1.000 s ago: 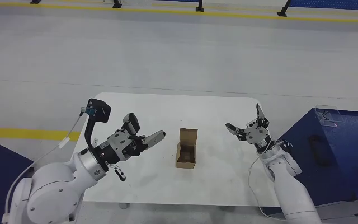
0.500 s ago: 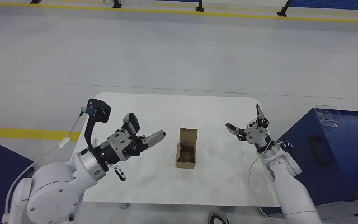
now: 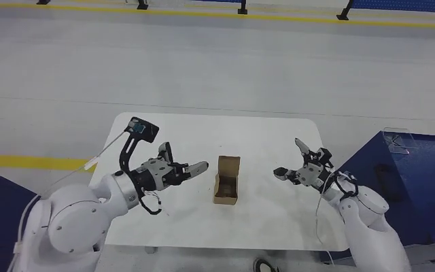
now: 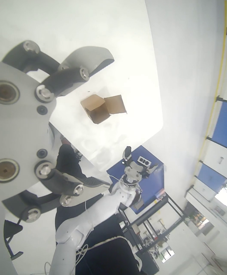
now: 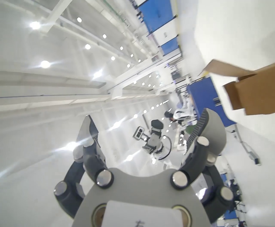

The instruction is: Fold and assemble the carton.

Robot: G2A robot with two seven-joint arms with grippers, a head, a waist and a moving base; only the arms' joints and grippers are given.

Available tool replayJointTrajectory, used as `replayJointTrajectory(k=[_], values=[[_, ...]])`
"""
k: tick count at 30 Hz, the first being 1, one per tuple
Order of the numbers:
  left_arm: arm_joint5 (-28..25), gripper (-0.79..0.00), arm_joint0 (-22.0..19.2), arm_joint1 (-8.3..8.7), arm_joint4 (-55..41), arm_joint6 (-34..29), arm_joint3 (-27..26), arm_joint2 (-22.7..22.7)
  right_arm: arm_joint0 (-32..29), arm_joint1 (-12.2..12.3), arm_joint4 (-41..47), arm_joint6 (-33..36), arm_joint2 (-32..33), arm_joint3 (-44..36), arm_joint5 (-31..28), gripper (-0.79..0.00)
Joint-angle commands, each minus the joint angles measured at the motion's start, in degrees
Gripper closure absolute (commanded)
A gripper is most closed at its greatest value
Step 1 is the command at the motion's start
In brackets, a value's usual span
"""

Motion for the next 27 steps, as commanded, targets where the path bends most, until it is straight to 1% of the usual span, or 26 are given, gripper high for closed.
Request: replayJointTrajectory(k=[1,5,6,14,15,16,17,18,20,21,23,24,25,26,27], values=[[2.48,-0.785,-3.13,-0.06,0.76,-2.81,2.24,2.21,-0.97,0.32,-1.80,-3.09,1.50,-3.28,2.84,-0.785],[5.17,-0.785,-6.45,-0.07,3.18,-5.48,5.06,4.83,-2.20,0.66,-3.61,-6.33,2.79,-7.81,6.03,-0.785],[6.07,-0.785,-7.03,-0.03,4.23,-6.39,5.63,5.39,-2.26,0.71,-4.37,-6.45,2.60,-8.68,5.89,-0.785],[6.25,-0.785,-7.21,-0.05,4.09,-6.52,5.64,5.54,-2.26,0.71,-4.37,-6.45,2.60,-8.68,5.89,-0.785],[6.30,-0.785,-7.03,-0.02,4.54,-6.24,5.91,5.52,-2.65,0.66,-2.63,-5.42,2.13,-7.99,7.65,-0.785],[6.35,-0.785,-6.53,0.12,6.73,-5.88,6.53,5.69,-2.27,0.76,-0.96,-3.80,1.75,-7.25,11.30,-0.785],[6.61,-0.785,-6.38,0.23,9.07,-6.20,7.02,6.29,-1.23,1.17,-5.01,-5.02,1.55,-7.86,13.87,-0.785],[7.34,-0.785,-6.56,0.23,10.24,-7.27,8.05,7.33,-0.80,1.55,-10.33,-6.62,0.61,-9.54,15.19,-0.785],[8.17,-0.785,-8.46,-0.04,10.52,-8.89,10.57,9.92,-0.88,2.14,-18.84,-9.12,-1.01,-11.98,16.65,-0.785],[8.56,-0.785,-9.74,-0.12,13.20,-9.54,12.15,11.70,-1.01,2.41,-22.91,-10.08,-1.94,-13.35,17.14,-0.785],[9.67,-0.785,-12.33,-0.39,20.77,-12.49,15.59,16.76,-1.67,2.92,-32.68,-13.92,-3.92,-15.57,17.14,-0.785],[9.91,-0.785,-13.70,-0.68,22.51,-14.08,17.47,19.11,-2.02,3.07,-36.75,-15.73,-5.26,-16.07,17.63,-0.785],[10.31,-0.785,-15.06,-1.00,23.39,-15.58,19.43,21.00,-1.99,3.11,-39.20,-17.06,-6.28,-16.55,18.20,-0.785],[10.89,-0.785,-16.38,-1.34,23.90,-16.56,21.11,22.41,-1.57,3.02,-40.03,-18.65,-6.65,-17.10,17.61,-0.785],[11.48,-0.785,-17.54,-1.66,24.30,-16.80,22.59,23.48,-1.57,3.02,-40.03,-18.65,-6.65,-17.10,17.61,-0.785]])
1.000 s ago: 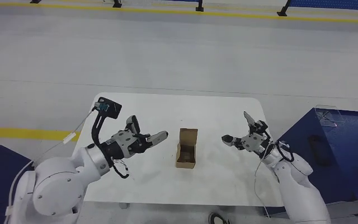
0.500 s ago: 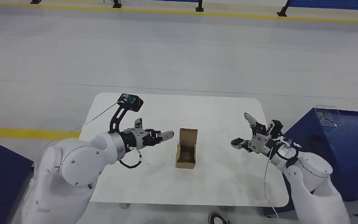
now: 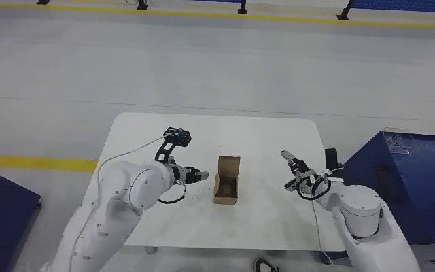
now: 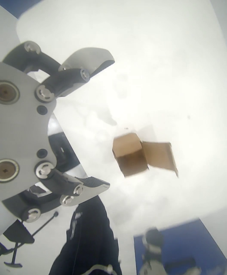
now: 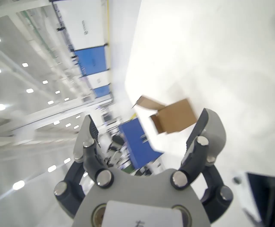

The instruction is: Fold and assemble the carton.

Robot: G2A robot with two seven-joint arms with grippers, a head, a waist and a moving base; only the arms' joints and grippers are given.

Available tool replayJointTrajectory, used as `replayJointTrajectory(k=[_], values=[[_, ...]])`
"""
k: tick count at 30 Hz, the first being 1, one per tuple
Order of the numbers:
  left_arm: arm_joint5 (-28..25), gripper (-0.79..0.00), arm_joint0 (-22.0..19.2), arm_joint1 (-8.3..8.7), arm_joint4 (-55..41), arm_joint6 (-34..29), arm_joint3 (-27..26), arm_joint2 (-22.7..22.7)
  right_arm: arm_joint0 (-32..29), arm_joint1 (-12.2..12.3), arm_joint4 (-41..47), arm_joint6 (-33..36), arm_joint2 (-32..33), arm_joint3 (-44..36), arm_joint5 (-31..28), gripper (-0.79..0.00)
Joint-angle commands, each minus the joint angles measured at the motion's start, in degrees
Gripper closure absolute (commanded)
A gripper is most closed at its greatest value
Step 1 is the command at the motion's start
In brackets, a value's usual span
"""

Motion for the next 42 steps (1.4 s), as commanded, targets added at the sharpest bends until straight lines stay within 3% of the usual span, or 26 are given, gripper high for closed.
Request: replayJointTrajectory(k=[1,6,8,18,23,29,42], values=[[1.36,-0.785,-2.54,-0.65,1.84,-0.54,3.71,2.68,0.19,-0.06,-3.67,-0.43,-0.08,-0.10,-0.25,-0.785],[3.54,-0.785,-5.87,-2.23,3.12,-0.34,10.02,7.19,0.19,-0.06,-3.67,-0.43,-0.08,-0.10,-0.25,-0.785],[3.57,-0.785,-6.97,-3.02,1.61,0.37,12.57,8.70,0.27,0.16,-3.72,3.27,-0.76,1.67,0.04,-0.785],[2.57,-0.785,-11.70,-6.69,-3.79,5.12,25.17,14.35,9.60,2.45,-31.61,18.99,-15.32,8.06,5.55,-0.785],[1.75,-0.785,-13.27,-8.05,-5.30,5.22,28.50,16.04,9.58,2.48,-32.21,18.50,-15.29,8.21,5.18,-0.785],[1.42,-0.785,-14.74,-9.43,-5.86,5.89,31.24,17.45,10.27,2.57,-32.32,22.82,-16.71,9.70,-0.30,-0.785],[-0.09,-0.785,-16.90,-12.32,-7.51,7.32,38.24,19.98,16.95,0.98,-33.42,28.14,-25.38,15.00,-4.52,-0.785]])
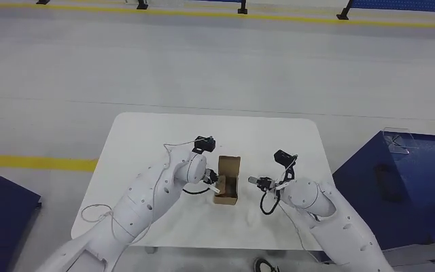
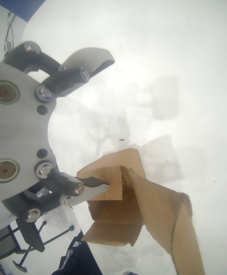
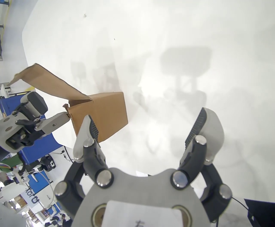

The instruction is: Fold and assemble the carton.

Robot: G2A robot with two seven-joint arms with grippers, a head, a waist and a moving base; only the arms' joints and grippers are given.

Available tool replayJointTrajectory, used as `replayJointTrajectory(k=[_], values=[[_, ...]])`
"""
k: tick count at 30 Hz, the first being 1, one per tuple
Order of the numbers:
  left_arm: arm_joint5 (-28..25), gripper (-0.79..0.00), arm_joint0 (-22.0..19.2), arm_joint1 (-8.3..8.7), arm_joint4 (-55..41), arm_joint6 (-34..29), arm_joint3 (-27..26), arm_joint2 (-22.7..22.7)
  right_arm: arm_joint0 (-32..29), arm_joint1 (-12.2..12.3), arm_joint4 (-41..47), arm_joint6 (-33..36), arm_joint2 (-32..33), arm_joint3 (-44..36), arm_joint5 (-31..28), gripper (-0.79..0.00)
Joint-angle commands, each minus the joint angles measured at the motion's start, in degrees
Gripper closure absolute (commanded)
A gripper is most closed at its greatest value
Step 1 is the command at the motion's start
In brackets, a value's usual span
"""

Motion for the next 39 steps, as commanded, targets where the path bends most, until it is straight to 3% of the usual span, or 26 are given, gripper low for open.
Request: replayJointTrajectory(k=[1,10,26,39], values=[[-0.05,-0.785,-0.16,-0.41,0.04,0.00,1.21,0.41,0.68,-0.28,-0.17,0.03,-1.11,0.36,-0.51,-0.785],[-0.67,-0.785,-0.73,-1.76,-0.68,0.73,3.68,0.66,2.65,-1.17,-0.77,0.72,-3.95,0.46,-1.34,-0.785],[-1.39,-0.785,-0.23,-2.41,0.52,0.38,4.59,-0.93,9.61,-4.64,-3.01,-0.20,-13.19,7.84,1.44,-0.785],[-2.47,-0.785,-0.19,-3.16,1.33,1.07,5.95,-1.71,11.31,-6.30,-3.30,-0.59,-15.08,10.36,3.07,-0.785]])
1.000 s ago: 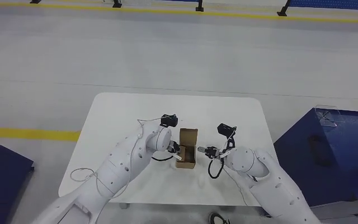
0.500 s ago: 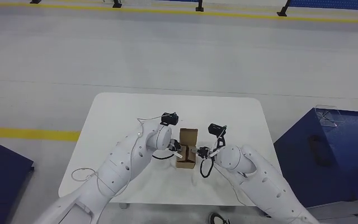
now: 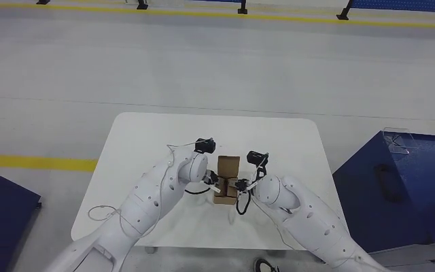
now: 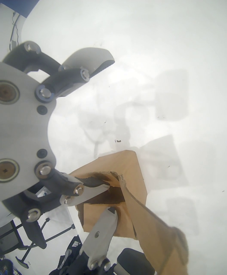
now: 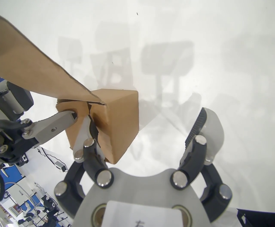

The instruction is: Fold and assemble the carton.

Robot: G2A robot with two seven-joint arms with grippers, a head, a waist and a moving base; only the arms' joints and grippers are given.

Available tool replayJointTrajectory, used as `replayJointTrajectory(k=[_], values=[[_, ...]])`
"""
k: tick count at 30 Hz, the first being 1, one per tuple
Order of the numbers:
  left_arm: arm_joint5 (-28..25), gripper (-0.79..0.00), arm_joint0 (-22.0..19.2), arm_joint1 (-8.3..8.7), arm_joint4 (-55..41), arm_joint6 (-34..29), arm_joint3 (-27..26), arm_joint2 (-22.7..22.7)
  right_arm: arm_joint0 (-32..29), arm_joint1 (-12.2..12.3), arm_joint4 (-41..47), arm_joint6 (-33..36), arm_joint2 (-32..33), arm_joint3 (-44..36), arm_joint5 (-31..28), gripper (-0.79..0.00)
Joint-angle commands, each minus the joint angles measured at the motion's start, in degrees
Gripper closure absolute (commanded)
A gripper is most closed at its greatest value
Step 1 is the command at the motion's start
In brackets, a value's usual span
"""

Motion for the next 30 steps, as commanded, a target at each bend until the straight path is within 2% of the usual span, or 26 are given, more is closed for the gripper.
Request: replayJointTrajectory(k=[1,7,10,14,19,23,30], values=[[0.02,-0.785,-0.09,-0.05,0.37,0.35,-0.28,-0.24,0.07,-0.13,0.07,-0.02,0.03,0.21,0.01,-0.785],[-0.37,-0.785,0.63,0.48,1.58,0.49,-2.80,-2.16,-0.55,0.11,1.57,1.65,2.31,-0.99,-1.01,-0.785],[-0.31,-0.785,1.34,1.00,2.59,-0.60,-5.09,-3.36,-2.10,0.99,2.66,4.08,5.38,-3.55,-2.51,-0.785],[-1.42,-0.785,3.32,2.24,4.18,-0.96,-11.26,-6.34,-5.52,2.80,3.83,7.72,11.82,-7.67,-4.82,-0.785],[-3.22,-0.785,7.58,4.18,6.73,0.03,-21.39,-11.41,-11.06,4.57,6.46,8.89,20.31,-13.23,-6.75,-0.785],[-7.13,-0.785,11.34,5.55,11.15,4.42,-29.35,-14.51,-15.56,5.49,10.84,9.31,26.82,-16.50,-9.29,-0.785],[-7.28,-0.785,11.67,5.65,11.67,4.96,-30.12,-14.75,-15.72,5.45,11.33,9.11,26.79,-16.30,-9.44,-0.785]])
